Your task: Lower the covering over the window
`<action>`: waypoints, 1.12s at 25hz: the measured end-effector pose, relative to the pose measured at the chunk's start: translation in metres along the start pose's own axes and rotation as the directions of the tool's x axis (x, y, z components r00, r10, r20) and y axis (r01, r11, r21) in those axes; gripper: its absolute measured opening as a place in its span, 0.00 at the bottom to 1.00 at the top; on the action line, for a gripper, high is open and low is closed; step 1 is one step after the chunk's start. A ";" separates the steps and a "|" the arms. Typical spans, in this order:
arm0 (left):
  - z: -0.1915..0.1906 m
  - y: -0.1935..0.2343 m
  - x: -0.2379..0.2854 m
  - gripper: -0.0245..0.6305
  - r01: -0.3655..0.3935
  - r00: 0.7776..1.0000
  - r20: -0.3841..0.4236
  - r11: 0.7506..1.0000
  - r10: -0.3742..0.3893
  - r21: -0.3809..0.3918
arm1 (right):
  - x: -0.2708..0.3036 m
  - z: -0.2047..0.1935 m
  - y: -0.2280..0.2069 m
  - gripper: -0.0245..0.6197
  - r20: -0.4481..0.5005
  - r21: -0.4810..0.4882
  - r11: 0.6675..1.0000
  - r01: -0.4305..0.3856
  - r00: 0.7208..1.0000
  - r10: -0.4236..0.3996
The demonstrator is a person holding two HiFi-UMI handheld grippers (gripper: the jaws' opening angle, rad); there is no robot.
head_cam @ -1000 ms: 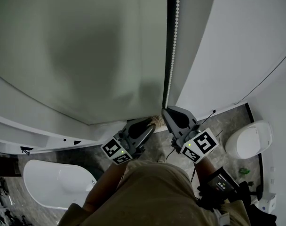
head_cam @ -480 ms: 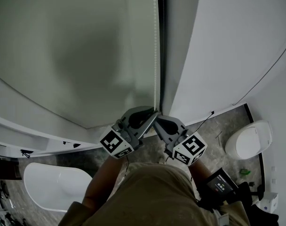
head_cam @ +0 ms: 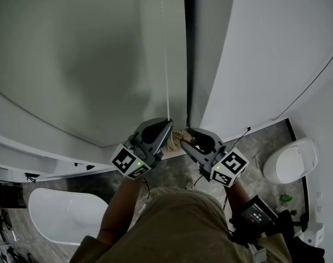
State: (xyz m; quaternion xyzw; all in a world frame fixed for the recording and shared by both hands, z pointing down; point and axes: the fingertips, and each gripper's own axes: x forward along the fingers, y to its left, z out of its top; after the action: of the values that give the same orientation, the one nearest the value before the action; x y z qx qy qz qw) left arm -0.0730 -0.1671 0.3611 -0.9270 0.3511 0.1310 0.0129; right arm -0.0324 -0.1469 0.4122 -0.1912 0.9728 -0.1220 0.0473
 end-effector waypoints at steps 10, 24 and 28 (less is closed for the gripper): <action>-0.058 -0.028 0.000 0.06 0.052 0.993 -0.106 0.997 -0.058 -0.054 | 0.005 0.042 0.007 0.26 0.071 -0.065 0.998 0.013 0.997 -0.008; -0.081 -0.047 -0.017 0.07 0.079 0.991 -0.092 0.980 -0.097 -0.185 | 0.017 0.027 0.001 0.05 -0.004 -0.033 0.994 0.103 0.995 -0.103; -0.065 -0.033 -0.031 0.19 0.058 0.998 -0.005 0.968 -0.061 -0.246 | 0.015 0.025 -0.006 0.05 0.017 -0.036 0.992 0.125 0.992 -0.124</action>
State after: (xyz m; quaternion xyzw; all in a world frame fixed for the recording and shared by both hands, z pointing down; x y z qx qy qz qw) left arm -0.0580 -0.1300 0.4297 -0.9323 0.3045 0.1673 -0.1001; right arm -0.0404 -0.1639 0.3887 -0.2532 0.9607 -0.1052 0.0431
